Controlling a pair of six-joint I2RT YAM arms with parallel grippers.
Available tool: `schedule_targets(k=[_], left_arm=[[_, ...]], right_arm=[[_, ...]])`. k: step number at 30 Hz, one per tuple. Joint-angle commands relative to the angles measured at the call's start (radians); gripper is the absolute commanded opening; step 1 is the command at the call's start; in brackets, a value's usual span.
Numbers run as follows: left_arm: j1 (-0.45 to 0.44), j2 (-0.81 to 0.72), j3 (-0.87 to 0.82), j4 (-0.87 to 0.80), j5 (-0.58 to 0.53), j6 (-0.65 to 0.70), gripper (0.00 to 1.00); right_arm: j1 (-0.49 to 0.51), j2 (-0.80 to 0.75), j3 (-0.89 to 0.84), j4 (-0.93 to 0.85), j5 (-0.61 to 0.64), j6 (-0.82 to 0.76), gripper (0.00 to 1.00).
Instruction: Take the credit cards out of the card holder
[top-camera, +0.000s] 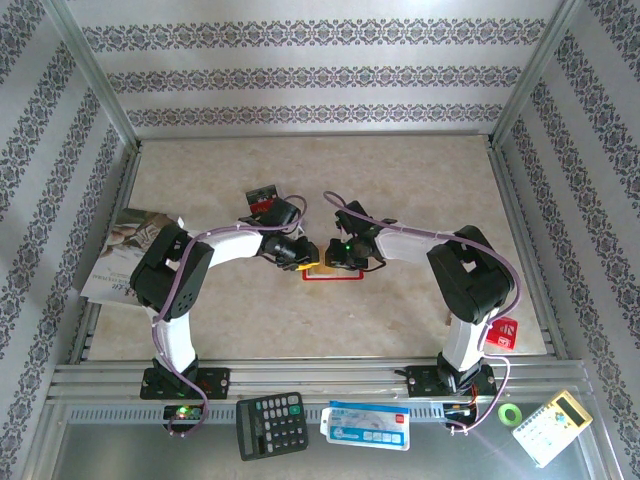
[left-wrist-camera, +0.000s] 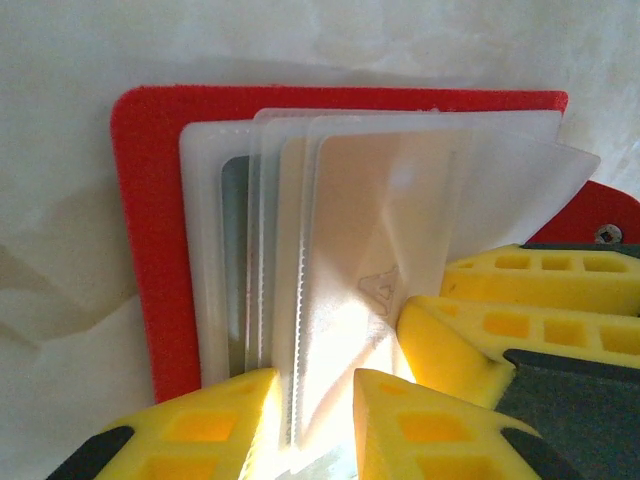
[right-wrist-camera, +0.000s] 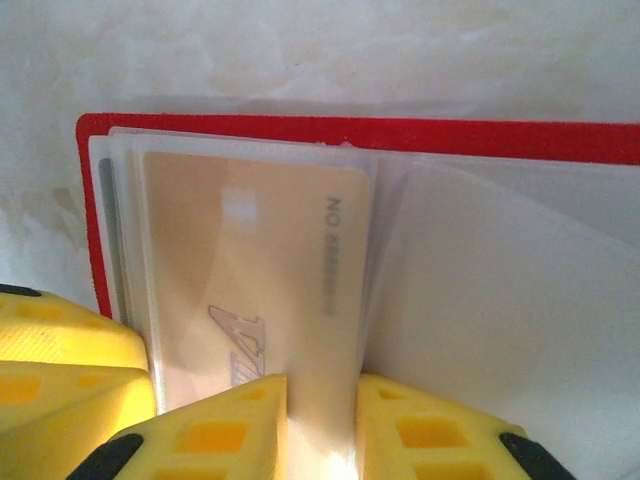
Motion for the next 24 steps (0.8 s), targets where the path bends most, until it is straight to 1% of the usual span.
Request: schedule_targets(k=[1, 6, 14, 20, 24], left_arm=[[-0.031, 0.044, 0.021, -0.054, -0.027, 0.033, 0.25], [-0.042, 0.06, 0.044, -0.109, -0.075, 0.052, 0.25], [-0.063, 0.075, 0.081, -0.142, -0.07, 0.072, 0.24], [-0.069, 0.053, 0.11, -0.148, -0.043, 0.083, 0.24], [-0.066, 0.025, 0.134, -0.128, 0.026, 0.086, 0.26]], right_arm=[[-0.011, 0.031, -0.05, 0.04, 0.001, 0.033, 0.23], [-0.031, 0.029, -0.083, 0.097, -0.05, 0.067, 0.23], [-0.059, 0.028, -0.129, 0.172, -0.106, 0.095, 0.23], [-0.068, 0.028, -0.142, 0.197, -0.126, 0.099, 0.23], [-0.078, 0.022, -0.15, 0.218, -0.151, 0.11, 0.23]])
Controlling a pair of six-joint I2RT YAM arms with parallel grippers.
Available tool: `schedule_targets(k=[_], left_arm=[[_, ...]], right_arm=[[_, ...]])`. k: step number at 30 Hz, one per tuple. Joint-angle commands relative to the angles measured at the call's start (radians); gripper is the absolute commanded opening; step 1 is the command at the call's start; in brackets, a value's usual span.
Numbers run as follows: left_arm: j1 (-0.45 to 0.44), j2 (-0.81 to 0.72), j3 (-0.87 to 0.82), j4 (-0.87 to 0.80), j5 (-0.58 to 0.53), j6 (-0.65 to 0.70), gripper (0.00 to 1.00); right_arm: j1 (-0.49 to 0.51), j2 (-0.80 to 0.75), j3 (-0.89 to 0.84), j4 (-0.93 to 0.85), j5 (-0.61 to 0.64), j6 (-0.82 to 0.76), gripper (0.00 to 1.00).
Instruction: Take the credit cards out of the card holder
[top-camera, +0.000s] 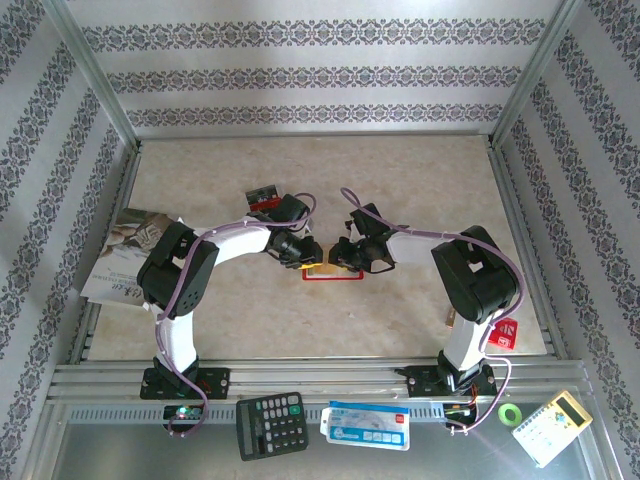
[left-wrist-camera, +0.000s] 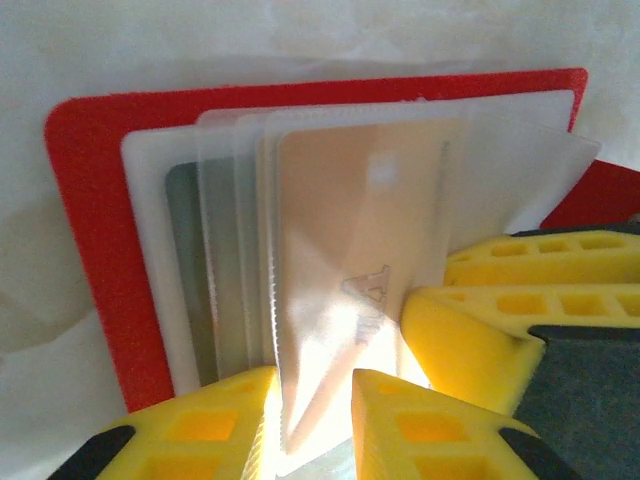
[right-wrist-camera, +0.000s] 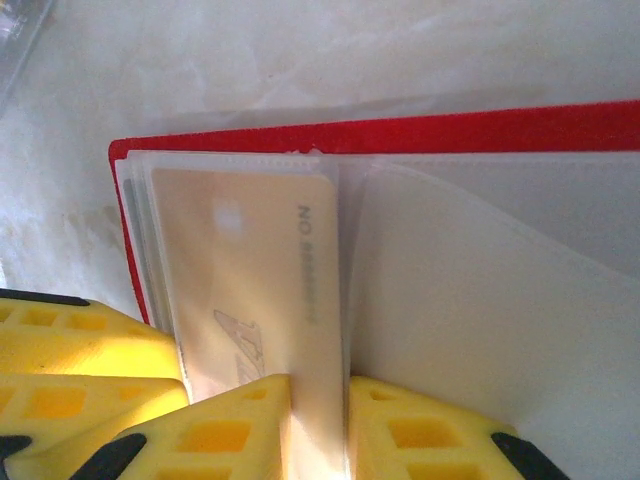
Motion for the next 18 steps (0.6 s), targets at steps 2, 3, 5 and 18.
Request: schedule_targets(k=[2, 3, 5, 18], left_arm=[[-0.028, -0.026, 0.036, 0.02, 0.097, 0.013, 0.26], [-0.027, -0.034, 0.038, 0.029, 0.104, 0.009, 0.26], [-0.026, -0.04, 0.038, 0.034, 0.112, 0.008, 0.26], [0.014, -0.094, -0.053, 0.155, 0.18, -0.053, 0.24]], right_arm=[[-0.011, 0.033, -0.041, 0.047, 0.012, 0.025, 0.23], [-0.014, 0.03, -0.042, 0.05, 0.009, 0.026, 0.23], [-0.016, 0.025, -0.043, 0.053, 0.002, 0.027, 0.23], [-0.046, -0.003, -0.069, 0.122, -0.062, 0.045, 0.19]])
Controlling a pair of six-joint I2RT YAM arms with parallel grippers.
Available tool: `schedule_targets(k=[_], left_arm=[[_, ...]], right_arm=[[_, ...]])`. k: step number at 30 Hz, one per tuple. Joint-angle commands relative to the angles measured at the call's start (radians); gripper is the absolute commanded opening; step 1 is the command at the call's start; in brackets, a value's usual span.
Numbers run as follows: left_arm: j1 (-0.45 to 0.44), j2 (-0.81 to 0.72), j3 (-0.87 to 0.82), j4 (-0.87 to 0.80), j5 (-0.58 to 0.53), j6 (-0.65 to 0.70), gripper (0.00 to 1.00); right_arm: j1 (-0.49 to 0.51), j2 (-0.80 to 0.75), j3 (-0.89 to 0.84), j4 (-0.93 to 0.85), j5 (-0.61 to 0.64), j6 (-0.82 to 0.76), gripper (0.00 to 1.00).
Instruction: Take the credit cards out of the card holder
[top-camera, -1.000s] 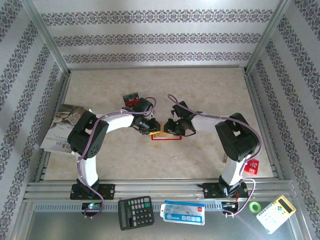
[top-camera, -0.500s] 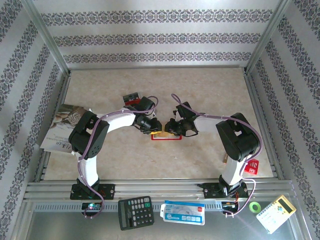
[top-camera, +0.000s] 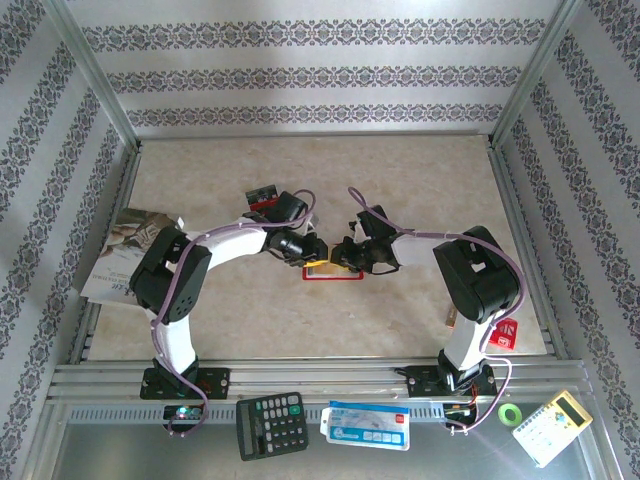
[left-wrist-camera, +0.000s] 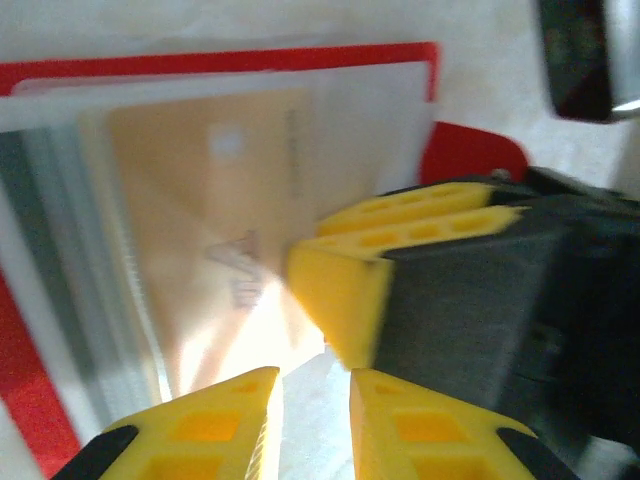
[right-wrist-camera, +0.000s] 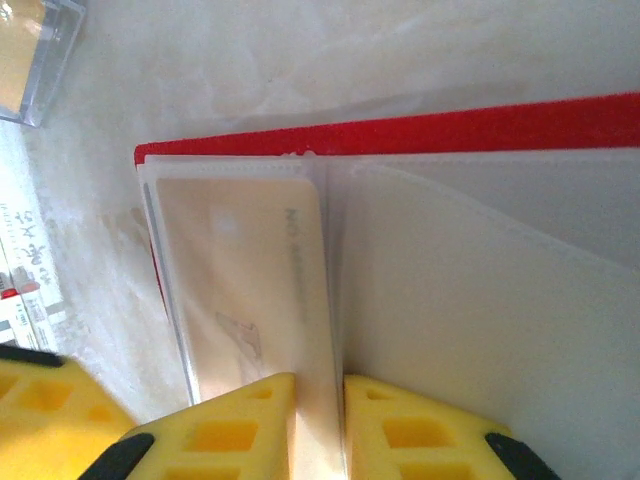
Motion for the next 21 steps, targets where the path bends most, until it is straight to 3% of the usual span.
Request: schedule_targets(k=[1, 5, 10, 21], left_arm=[[0.01, -0.028, -0.024, 0.073, 0.058, -0.025, 0.24], [0.011, -0.025, -0.032, 0.055, 0.029, -0.021, 0.24], [0.013, -0.02, -0.005, -0.103, -0.13, 0.041, 0.25], [0.003, 0.015, -0.032, -0.078, -0.099, 0.02, 0.25]], right_arm=[[-0.01, 0.008, -0.013, 0.026, 0.014, 0.01, 0.19], [-0.01, 0.012, -0.017, 0.026, 0.026, 0.016, 0.16], [-0.01, 0.003, -0.012, -0.004, 0.062, 0.002, 0.14], [-0.002, 0.002, -0.002, -0.052, 0.118, -0.016, 0.12]])
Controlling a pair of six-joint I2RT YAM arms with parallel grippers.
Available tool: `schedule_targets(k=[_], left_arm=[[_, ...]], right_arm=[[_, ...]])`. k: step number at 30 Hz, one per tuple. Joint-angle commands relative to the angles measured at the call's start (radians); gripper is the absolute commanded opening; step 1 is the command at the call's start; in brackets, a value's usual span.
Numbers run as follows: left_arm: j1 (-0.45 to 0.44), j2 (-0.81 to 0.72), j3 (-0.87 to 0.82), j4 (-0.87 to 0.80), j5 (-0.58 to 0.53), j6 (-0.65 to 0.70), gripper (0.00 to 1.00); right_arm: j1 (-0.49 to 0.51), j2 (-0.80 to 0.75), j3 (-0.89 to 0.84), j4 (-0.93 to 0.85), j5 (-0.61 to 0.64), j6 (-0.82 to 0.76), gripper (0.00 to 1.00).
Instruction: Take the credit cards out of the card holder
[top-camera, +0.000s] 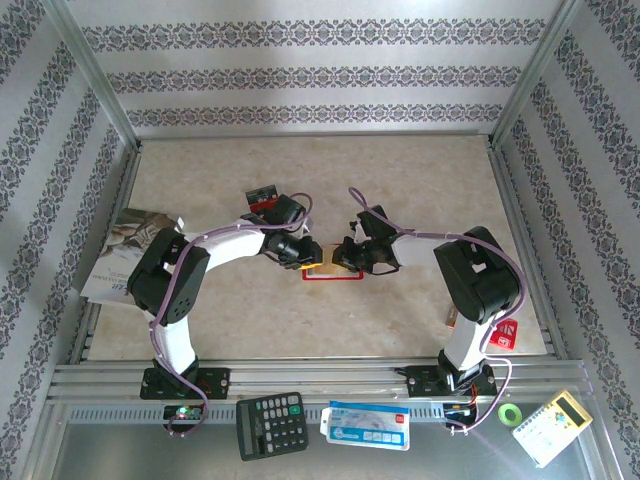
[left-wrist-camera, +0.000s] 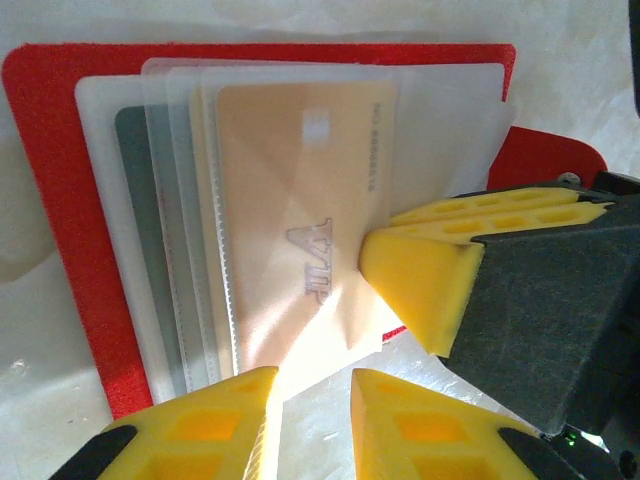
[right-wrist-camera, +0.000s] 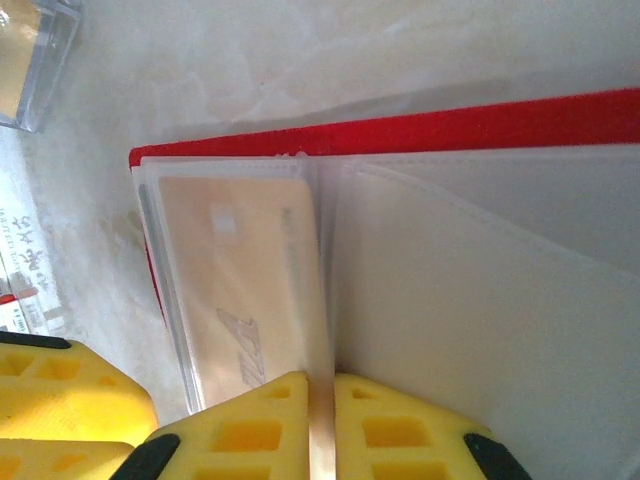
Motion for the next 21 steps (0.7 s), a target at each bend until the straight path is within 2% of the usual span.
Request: schedule_targets(k=[1, 7, 10, 16, 21], left_arm=[[0.001, 0.027, -0.006, -0.037, -0.015, 0.011, 0.25], [-0.012, 0.042, -0.002, -0.083, -0.053, 0.023, 0.25], [-0.023, 0.048, 0.011, -0.127, -0.109, 0.033, 0.25], [-0.036, 0.07, 0.016, -0.073, -0.045, 0.008, 0.25], [-0.038, 0.061, 0.026, -0.09, -0.077, 0.014, 0.22]], right_arm=[[0.001, 0.008, 0.002, -0.05, 0.104, -0.023, 0.12], [0.004, 0.013, 0.003, -0.055, 0.115, -0.024, 0.12], [0.004, 0.015, 0.0, -0.054, 0.119, -0.025, 0.12], [0.004, 0.023, -0.001, -0.051, 0.12, -0.023, 0.12], [0.002, 0.017, -0.005, -0.049, 0.115, -0.024, 0.12]])
